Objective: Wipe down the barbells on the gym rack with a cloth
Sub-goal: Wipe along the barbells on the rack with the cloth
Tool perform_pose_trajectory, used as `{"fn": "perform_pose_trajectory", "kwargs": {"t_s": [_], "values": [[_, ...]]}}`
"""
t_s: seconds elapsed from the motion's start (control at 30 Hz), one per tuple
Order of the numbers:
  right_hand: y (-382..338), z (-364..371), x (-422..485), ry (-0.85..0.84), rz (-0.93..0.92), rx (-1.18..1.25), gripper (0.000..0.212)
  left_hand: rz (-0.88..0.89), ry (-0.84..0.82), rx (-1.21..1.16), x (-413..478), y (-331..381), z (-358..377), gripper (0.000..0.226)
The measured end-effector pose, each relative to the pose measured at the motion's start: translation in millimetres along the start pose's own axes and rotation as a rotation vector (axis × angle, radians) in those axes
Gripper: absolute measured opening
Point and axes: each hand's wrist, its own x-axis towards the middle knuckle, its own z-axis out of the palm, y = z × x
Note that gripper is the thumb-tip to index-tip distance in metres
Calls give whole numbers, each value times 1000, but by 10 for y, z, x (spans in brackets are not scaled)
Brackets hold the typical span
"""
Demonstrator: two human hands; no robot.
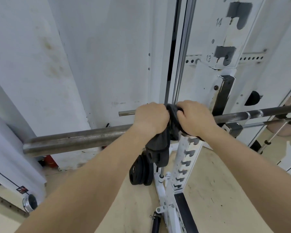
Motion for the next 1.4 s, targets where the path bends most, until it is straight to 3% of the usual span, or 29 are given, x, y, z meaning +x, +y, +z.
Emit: {"fn": "perform_pose_trajectory", "kwargs": {"t_s": [0.03, 0.1, 0.2, 0.27, 0.33, 0.43, 0.5, 0.57, 0.63, 0.7, 0.77, 0.83, 0.87, 0.97, 1.03, 1.13, 1.2, 1.27, 1.33, 1.4], "values": [[5, -61, 120, -165, 15, 11, 31, 34, 133, 87, -99, 46, 59, 16], [-29, -154, 324, -523, 129, 89, 38, -3, 248, 142, -244, 98, 87, 21], [-78, -139, 425, -694, 215, 125, 33, 3, 387, 165, -283, 75, 179, 35], [-39, -118, 387, -604, 158, 46, 34, 49, 363, 166, -268, 81, 141, 33], [25, -91, 260, -421, 138, 78, 38, 52, 172, 89, -155, 69, 45, 28], [-19, 74, -90, 73, 41, 43, 23, -68, -219, -283, 149, -62, -11, 32], [-68, 153, -291, 301, 6, 22, 17, -71, -287, -302, 206, -80, -25, 30], [-24, 124, -246, 206, 6, 19, 20, -52, -189, -220, 148, -51, 4, 23], [14, -32, -38, -113, -22, 29, 26, -29, 38, -93, 6, -11, 64, 17], [44, -143, 227, -431, 130, 114, 31, 1, 212, 87, -155, 70, 86, 17], [-15, -127, 376, -542, 218, 99, 30, -14, 270, 94, -267, 117, 71, 27], [-53, -128, 360, -513, 141, -20, 32, -12, 191, 23, -208, 114, 47, 29], [-39, -105, 283, -418, 120, 24, 34, -44, 112, -78, -107, 65, 34, 30], [-9, 35, -115, 92, 34, 90, 23, -156, -243, -411, 155, -71, -17, 29], [-26, 101, -287, 261, -16, 13, 15, -122, -206, -324, 172, -32, -3, 23], [-29, -60, -69, -98, -81, -10, 33, -69, 167, -92, -72, 69, 64, 21], [-14, -188, 166, -386, 54, 50, 38, -25, 289, 36, -243, 128, 109, 27], [-36, -189, 294, -474, 103, 5, 36, -2, 297, 99, -284, 119, 94, 29], [-36, -115, 220, -332, 20, -2, 37, -1, 189, -34, -176, 76, 62, 30], [-5, -10, -20, 36, 29, 107, 28, -98, 31, -249, -9, 27, 12, 33]]}}
